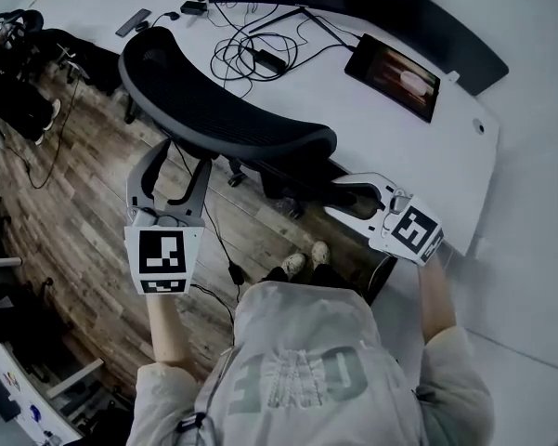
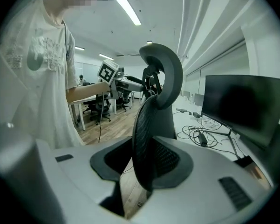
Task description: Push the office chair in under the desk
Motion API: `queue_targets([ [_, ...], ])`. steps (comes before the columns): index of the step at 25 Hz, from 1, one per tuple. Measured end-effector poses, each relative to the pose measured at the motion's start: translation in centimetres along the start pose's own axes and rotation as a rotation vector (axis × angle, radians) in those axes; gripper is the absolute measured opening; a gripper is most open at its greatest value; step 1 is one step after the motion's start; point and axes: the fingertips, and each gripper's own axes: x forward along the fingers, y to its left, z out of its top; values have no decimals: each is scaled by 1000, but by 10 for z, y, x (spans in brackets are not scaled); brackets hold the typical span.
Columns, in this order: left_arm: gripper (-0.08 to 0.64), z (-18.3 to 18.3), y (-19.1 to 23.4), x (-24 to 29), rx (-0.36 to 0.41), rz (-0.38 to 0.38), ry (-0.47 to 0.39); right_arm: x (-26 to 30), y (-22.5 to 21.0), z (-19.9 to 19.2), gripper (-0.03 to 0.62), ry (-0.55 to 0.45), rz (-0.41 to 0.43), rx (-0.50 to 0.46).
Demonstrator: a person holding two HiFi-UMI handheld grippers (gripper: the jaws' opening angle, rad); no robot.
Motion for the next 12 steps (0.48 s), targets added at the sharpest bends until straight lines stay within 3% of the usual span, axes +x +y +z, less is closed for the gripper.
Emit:
queue_targets([
  [12, 255, 11, -19, 13, -56, 48, 25, -21, -20, -13, 147, -13, 134, -36],
])
